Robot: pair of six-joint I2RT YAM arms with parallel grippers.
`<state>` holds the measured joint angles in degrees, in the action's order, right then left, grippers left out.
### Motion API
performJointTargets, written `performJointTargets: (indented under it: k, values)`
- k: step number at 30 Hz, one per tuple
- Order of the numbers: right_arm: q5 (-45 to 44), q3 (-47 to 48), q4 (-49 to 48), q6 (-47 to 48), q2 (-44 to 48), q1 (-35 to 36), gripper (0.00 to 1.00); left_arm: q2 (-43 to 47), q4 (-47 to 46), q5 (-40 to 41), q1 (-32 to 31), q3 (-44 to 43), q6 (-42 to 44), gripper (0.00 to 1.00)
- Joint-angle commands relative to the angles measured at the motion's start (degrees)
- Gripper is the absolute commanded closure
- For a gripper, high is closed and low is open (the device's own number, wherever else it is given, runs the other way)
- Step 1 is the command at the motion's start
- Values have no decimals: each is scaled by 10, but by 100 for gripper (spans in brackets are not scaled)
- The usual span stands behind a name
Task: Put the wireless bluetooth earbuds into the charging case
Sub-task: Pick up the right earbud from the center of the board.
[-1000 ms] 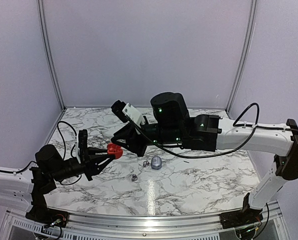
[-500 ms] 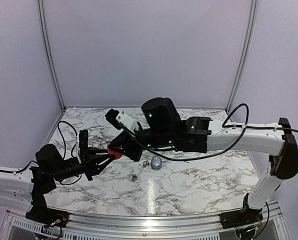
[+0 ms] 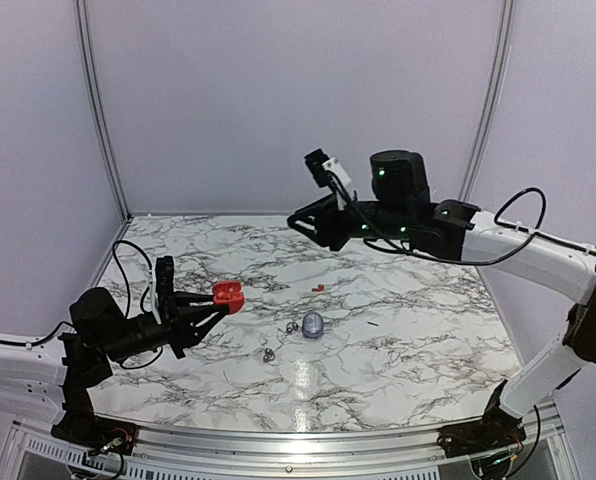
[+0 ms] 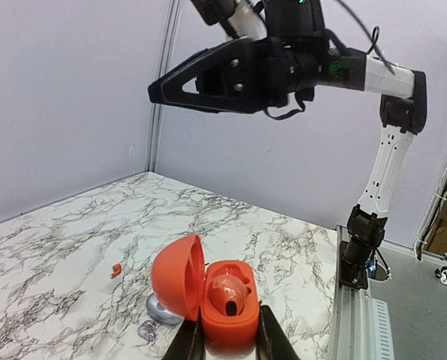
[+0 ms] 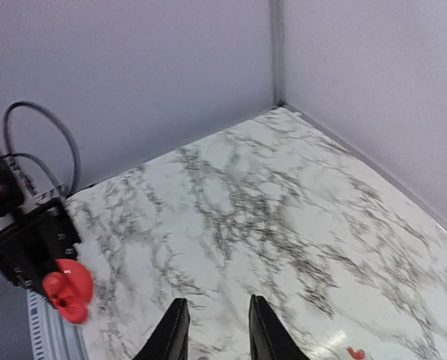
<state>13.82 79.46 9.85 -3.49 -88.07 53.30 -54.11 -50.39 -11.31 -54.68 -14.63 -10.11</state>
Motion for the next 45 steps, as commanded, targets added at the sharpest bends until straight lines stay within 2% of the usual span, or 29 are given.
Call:
performJointTargets:
  k: [1,4,7,15,24,35,45]
  values:
    - [19,-85,-33,-56,14,-126,69,14,-23,16,10,2,-11,100]
    - [18,-120,-51,-71,-11,-179,69,14,-23,18,13,3,-15,100]
    - [8,-121,-42,-61,-64,-200,66,12,-22,19,15,3,-16,100]
    - [-7,-84,-33,-43,-191,-209,61,1,-21,20,16,0,-17,100]
    - [3,-27,-30,-35,-281,-208,61,-7,-21,18,17,-2,-12,100]
    - [0,-4,-28,-23,-327,-208,61,-10,-21,18,19,-2,-9,100]
    - [-5,2,-32,-11,-342,-208,67,-11,-21,19,18,-3,-8,100]
